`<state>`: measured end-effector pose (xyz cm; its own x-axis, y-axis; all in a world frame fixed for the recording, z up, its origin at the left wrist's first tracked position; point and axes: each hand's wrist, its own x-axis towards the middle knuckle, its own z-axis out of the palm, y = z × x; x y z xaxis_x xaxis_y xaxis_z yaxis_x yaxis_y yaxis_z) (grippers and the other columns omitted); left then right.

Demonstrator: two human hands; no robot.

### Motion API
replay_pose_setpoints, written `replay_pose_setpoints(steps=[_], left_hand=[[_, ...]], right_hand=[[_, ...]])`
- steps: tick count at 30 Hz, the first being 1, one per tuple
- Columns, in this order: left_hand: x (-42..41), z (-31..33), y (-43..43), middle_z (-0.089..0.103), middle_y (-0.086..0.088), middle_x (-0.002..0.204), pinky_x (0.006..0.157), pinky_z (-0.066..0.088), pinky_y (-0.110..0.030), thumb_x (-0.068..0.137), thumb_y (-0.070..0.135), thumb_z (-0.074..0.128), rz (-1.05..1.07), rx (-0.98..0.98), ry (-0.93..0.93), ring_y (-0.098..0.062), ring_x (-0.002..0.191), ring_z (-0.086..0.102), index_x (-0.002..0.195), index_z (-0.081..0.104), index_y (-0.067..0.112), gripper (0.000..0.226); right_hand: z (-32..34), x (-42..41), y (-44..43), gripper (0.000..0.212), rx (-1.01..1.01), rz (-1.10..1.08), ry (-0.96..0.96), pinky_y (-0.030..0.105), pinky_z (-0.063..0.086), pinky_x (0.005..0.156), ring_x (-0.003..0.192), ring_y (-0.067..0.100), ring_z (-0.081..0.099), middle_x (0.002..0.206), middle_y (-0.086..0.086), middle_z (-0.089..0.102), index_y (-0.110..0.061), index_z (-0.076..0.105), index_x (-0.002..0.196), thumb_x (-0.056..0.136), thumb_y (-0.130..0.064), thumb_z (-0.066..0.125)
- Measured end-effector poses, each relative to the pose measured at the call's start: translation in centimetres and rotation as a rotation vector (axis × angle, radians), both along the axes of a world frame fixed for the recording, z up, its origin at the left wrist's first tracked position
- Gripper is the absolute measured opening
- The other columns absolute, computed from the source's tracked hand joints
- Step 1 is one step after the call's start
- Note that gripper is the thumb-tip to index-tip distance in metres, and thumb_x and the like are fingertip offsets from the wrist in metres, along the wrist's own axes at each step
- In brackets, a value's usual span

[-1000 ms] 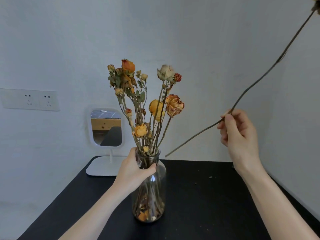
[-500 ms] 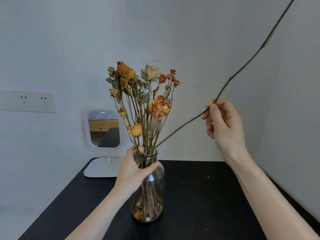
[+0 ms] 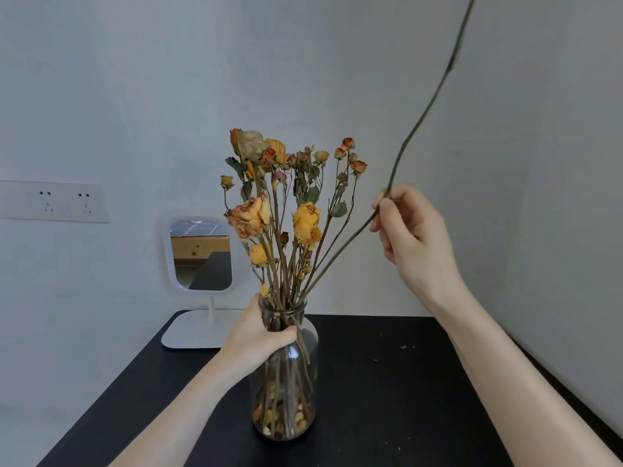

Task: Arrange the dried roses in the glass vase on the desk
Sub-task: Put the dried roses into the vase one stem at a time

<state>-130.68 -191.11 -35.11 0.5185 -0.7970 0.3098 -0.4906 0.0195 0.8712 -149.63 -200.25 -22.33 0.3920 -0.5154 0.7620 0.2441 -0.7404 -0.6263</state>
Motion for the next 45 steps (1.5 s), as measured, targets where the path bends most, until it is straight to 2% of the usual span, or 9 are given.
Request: replay_pose_setpoints(steps=[5, 13, 21, 26, 32, 36, 40, 42, 45], left_hand=[[0.5, 0.0, -0.2, 0.057, 0.02, 0.103, 0.069, 0.038, -0.006, 0.078, 0.016, 0.07, -0.052, 0.038, 0.006, 0.006, 0.095, 0.055, 0.099, 0.044, 0.044, 0.043], [0.5, -0.6, -0.4, 0.057, 0.026, 0.1, 0.059, 0.04, 0.003, 0.076, 0.022, 0.071, -0.053, 0.038, 0.041, 0.026, 0.087, 0.05, 0.1, 0.042, 0.049, 0.047], [0.2, -0.8, -0.6, 0.056, 0.019, 0.116, 0.081, 0.039, -0.01, 0.066, 0.042, 0.079, -0.041, -0.046, 0.027, 0.002, 0.109, 0.052, 0.124, 0.041, 0.031, 0.071], [0.2, -1.0, -0.7, 0.058, 0.017, 0.116, 0.081, 0.042, -0.012, 0.066, 0.042, 0.078, -0.026, -0.076, 0.021, -0.001, 0.11, 0.053, 0.125, 0.041, 0.031, 0.07], [0.2, -1.2, -0.7, 0.059, 0.021, 0.113, 0.083, 0.041, -0.011, 0.065, 0.044, 0.078, -0.03, -0.093, 0.033, 0.006, 0.109, 0.053, 0.12, 0.042, 0.038, 0.066], [0.1, -1.1, -0.7, 0.057, 0.022, 0.114, 0.083, 0.04, -0.011, 0.066, 0.045, 0.078, -0.028, -0.067, 0.034, 0.004, 0.108, 0.052, 0.112, 0.04, 0.046, 0.06], [0.1, -1.1, -0.6, 0.057, 0.023, 0.11, 0.078, 0.04, -0.01, 0.067, 0.043, 0.078, -0.025, -0.06, 0.039, 0.004, 0.105, 0.053, 0.105, 0.04, 0.048, 0.053], [0.0, -1.1, -0.6, 0.058, 0.024, 0.11, 0.078, 0.04, -0.01, 0.067, 0.043, 0.078, -0.031, -0.065, 0.04, 0.005, 0.105, 0.053, 0.106, 0.041, 0.048, 0.053], [0.0, -1.0, -0.5, 0.057, 0.025, 0.11, 0.078, 0.041, -0.01, 0.066, 0.045, 0.077, -0.028, -0.069, 0.048, 0.007, 0.105, 0.052, 0.105, 0.041, 0.048, 0.054]], right_hand=[[-0.1, 1.6, 0.7, 0.014, -0.048, -0.065, 0.135, 0.017, 0.036, 0.05, 0.055, 0.003, 0.043, 0.074, 0.01, 0.059, -0.02, 0.058, 0.085, 0.094, -0.022, 0.048], [0.5, 4.1, 1.4, 0.014, -0.099, -0.263, 0.187, 0.01, 0.041, 0.052, 0.06, 0.005, 0.052, 0.063, -0.011, 0.056, -0.018, 0.063, 0.079, 0.09, -0.024, 0.056], [1.3, 5.1, 1.7, 0.021, -0.073, -0.322, 0.242, 0.014, 0.045, 0.048, 0.053, 0.006, 0.055, 0.058, -0.009, 0.059, -0.023, 0.059, 0.067, 0.087, -0.025, 0.06], [0.4, 6.3, 1.9, 0.021, -0.127, -0.395, 0.37, 0.036, 0.057, 0.059, 0.062, 0.018, 0.063, 0.068, 0.002, 0.066, -0.015, 0.066, 0.068, 0.085, -0.025, 0.062], [-2.8, 6.0, 1.8, 0.017, -0.15, -0.438, 0.458, 0.025, 0.048, 0.054, 0.062, 0.014, 0.059, 0.065, -0.005, 0.058, -0.018, 0.066, 0.08, 0.086, -0.033, 0.062], [-2.0, 5.6, 1.7, 0.021, -0.044, -0.344, 0.286, 0.023, 0.051, 0.055, 0.057, 0.005, 0.057, 0.062, -0.01, 0.057, -0.025, 0.057, 0.086, 0.082, -0.045, 0.062], [-0.8, 5.3, 1.7, 0.013, -0.038, -0.324, 0.111, 0.013, 0.05, 0.05, 0.05, 0.002, 0.058, 0.06, -0.012, 0.061, -0.026, 0.058, 0.08, 0.085, -0.038, 0.061], [-1.2, 5.3, 1.6, 0.015, -0.033, -0.312, 0.154, 0.011, 0.048, 0.051, 0.048, 0.001, 0.056, 0.059, -0.014, 0.059, -0.022, 0.063, 0.077, 0.086, -0.034, 0.061], [-2.4, 5.7, 1.5, 0.021, 0.011, -0.263, 0.373, 0.023, 0.051, 0.056, 0.049, 0.005, 0.054, 0.062, -0.006, 0.062, -0.016, 0.063, 0.075, 0.086, -0.035, 0.062]])
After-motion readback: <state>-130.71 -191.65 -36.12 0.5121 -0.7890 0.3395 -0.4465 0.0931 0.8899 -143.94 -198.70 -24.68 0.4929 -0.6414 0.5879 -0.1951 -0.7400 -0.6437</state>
